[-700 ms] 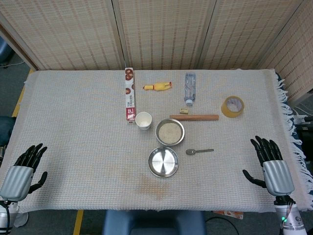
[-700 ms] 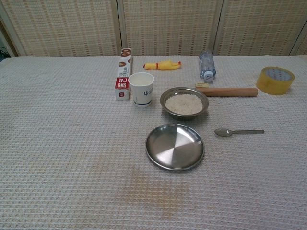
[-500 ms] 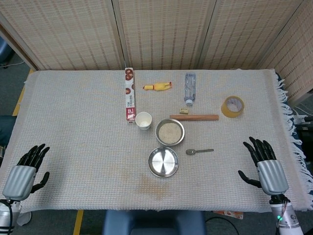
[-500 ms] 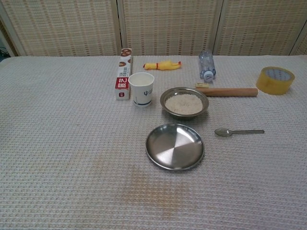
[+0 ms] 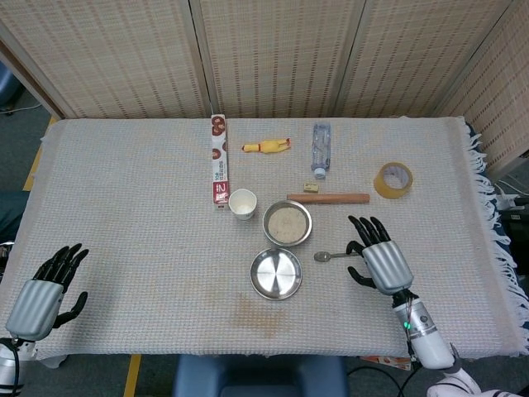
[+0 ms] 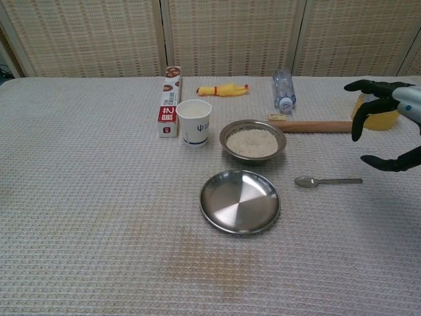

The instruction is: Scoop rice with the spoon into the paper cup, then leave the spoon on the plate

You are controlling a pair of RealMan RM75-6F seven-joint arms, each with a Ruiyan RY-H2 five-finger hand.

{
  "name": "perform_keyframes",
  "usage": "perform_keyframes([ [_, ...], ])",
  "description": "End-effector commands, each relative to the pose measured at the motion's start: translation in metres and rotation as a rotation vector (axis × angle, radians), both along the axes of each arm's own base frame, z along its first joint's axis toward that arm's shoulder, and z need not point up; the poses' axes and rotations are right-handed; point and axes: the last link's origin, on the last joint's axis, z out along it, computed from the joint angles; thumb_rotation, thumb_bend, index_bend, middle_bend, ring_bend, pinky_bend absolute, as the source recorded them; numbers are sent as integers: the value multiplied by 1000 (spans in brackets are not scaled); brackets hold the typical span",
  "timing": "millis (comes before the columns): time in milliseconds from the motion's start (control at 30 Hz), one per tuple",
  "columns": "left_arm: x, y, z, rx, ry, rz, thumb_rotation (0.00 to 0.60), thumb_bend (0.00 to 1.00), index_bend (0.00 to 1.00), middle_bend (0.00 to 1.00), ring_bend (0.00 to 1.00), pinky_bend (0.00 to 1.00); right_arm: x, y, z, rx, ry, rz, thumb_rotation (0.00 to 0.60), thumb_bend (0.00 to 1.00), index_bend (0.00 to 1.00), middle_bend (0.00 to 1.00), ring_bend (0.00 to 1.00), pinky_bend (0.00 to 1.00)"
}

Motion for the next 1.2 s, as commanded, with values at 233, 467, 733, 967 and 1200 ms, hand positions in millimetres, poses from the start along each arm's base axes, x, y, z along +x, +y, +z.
perform_keyframes([
  [233, -3, -2, 3, -6, 1, 20, 600, 436, 0, 0, 0, 186, 6, -31, -37, 40, 59, -39, 579, 258, 497, 0, 0, 0],
  [467, -6, -2, 3, 1, 21, 25, 600, 475, 0, 0, 0, 186, -12, -46, -53, 97, 120, -109, 582, 290, 498, 0, 0, 0],
  [733, -6, -1, 2, -4, 20, 27, 600, 482, 0, 0, 0, 187, -13, -52, -59, 123, 163, -107, 583, 294, 479, 0, 0, 0],
  [967, -7, -1, 2, -8, 23, 29, 600, 482, 0, 0, 0, 186, -16, -53, -63, 149, 211, -112, 583, 298, 518, 0, 0, 0],
  [1200, -7, -1, 2, -12, 26, 36, 600, 481, 0, 0, 0, 186, -18, -55, -65, 151, 211, -128, 586, 300, 527, 0, 0, 0],
])
